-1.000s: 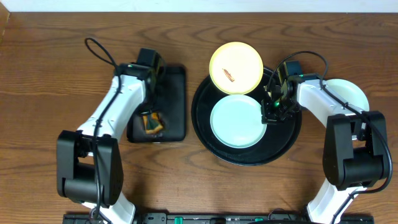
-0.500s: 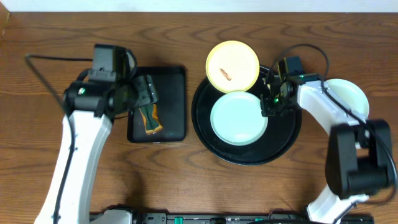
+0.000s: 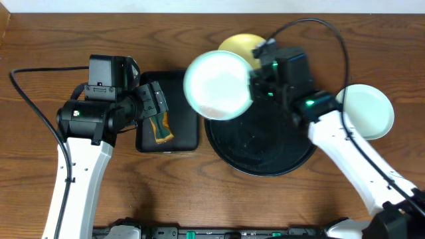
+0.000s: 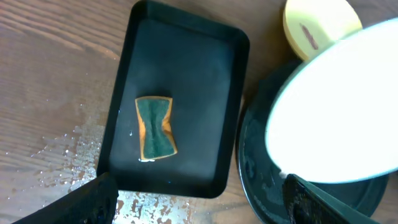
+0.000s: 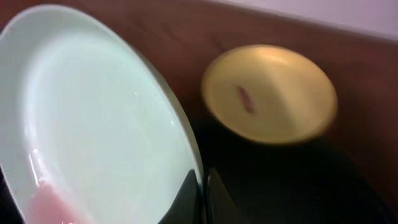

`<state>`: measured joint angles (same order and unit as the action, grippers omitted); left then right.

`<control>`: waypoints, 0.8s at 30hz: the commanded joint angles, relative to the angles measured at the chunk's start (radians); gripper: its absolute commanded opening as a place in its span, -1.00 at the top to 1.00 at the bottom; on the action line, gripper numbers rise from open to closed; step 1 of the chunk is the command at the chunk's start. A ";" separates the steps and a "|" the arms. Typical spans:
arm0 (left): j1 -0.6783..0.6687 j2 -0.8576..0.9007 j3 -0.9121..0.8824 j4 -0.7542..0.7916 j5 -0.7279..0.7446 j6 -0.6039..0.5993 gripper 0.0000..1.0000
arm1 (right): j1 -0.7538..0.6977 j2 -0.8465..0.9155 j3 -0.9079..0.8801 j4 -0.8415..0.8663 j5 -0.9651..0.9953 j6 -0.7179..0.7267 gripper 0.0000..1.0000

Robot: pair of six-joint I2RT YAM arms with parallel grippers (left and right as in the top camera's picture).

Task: Clean dirty plates on tray and stack at the side
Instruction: 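Lift the green plate off the round tray with the right gripper, then carry the green plate right and stack it on the other green plate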

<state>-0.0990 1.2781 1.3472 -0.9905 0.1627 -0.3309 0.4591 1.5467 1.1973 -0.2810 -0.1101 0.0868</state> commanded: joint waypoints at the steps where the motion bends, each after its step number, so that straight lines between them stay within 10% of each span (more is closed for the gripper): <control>1: 0.003 -0.005 0.015 -0.003 0.009 0.017 -0.71 | 0.078 0.049 0.007 0.126 0.037 -0.007 0.98; 24: 0.003 -0.005 0.015 -0.003 0.009 0.017 -0.72 | 0.407 0.198 0.007 0.556 0.722 -0.542 0.98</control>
<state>-0.0990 1.2785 1.3472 -0.9905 0.1627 -0.3309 0.8307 1.7645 1.1954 0.2359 0.4255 -0.3309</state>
